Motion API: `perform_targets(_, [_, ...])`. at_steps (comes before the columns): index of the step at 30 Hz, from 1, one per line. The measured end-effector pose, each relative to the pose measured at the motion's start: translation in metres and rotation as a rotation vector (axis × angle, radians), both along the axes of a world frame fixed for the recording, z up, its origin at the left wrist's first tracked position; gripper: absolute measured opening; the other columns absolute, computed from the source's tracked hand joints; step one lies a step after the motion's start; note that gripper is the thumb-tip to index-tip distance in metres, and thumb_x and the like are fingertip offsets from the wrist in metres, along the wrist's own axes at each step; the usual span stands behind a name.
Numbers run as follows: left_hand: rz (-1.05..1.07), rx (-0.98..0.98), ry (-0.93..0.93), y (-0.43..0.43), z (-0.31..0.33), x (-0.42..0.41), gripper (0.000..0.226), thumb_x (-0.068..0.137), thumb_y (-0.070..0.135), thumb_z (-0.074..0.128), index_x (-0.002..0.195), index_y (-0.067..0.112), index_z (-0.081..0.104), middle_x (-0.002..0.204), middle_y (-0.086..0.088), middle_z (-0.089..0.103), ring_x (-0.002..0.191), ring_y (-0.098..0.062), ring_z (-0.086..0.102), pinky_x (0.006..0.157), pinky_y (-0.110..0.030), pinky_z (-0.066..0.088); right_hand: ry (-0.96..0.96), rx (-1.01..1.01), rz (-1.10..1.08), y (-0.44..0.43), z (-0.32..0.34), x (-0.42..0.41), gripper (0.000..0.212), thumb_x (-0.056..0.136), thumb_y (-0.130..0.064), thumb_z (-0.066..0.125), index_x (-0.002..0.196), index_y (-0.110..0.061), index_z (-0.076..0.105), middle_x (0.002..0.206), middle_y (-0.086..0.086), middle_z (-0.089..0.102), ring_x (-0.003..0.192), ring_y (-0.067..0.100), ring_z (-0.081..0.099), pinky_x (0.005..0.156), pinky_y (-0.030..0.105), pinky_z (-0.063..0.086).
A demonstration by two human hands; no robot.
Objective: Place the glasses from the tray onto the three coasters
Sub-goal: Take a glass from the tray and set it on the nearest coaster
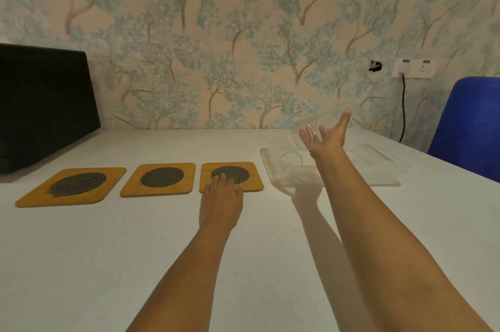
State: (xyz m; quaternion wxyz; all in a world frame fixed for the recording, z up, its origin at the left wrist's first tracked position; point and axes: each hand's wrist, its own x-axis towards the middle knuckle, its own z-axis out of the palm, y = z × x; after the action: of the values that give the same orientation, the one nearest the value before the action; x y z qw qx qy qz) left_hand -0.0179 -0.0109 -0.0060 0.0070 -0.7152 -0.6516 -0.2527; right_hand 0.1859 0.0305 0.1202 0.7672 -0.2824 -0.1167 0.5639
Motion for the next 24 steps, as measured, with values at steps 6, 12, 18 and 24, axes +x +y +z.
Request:
perform_targets(6, [0.014,-0.035,0.001,-0.025,-0.002,-0.015,0.051,0.099,0.038,0.023,0.142,0.011,0.032,0.152,-0.01,0.03,0.141,-0.024,0.025,0.117,-0.037,0.018,0.067,-0.032,0.121,-0.025,0.0,-0.02,0.076,0.084,-0.045,0.064,0.146,-0.016,0.03,0.126,0.007,0.035,0.109,0.026,0.046,0.08,0.032,0.046])
perform_targets(12, [0.002,-0.05,0.018,-0.049,-0.002,-0.027,0.052,0.099,0.038,0.022,0.143,0.011,0.03,0.153,-0.009,0.03,0.141,-0.026,0.026,0.117,-0.039,0.019,-0.102,-0.061,0.185,-0.054,-0.004,-0.037,0.065,0.079,-0.019,0.073,0.135,-0.02,0.041,0.119,0.01,0.039,0.094,0.018,0.052,0.081,0.023,0.051])
perform_targets(18, [-0.004,-0.043,0.018,-0.064,-0.001,-0.032,0.052,0.099,0.038,0.023,0.142,0.012,0.032,0.153,-0.008,0.029,0.142,-0.024,0.023,0.118,-0.038,0.016,-0.267,-0.094,0.271,-0.072,-0.004,-0.057,0.051,0.078,-0.03,0.074,0.121,-0.014,0.051,0.103,0.005,0.052,0.085,0.018,0.059,0.079,0.033,0.054])
perform_targets(24, [-0.034,0.05,-0.021,-0.068,-0.002,-0.033,0.051,0.099,0.035,0.027,0.144,0.011,0.026,0.154,-0.008,0.026,0.143,-0.022,0.021,0.118,-0.035,0.015,-0.376,-0.141,0.364,-0.08,-0.002,-0.061,0.054,0.079,-0.036,0.072,0.122,-0.016,0.045,0.105,0.009,0.053,0.086,0.027,0.061,0.077,0.043,0.055])
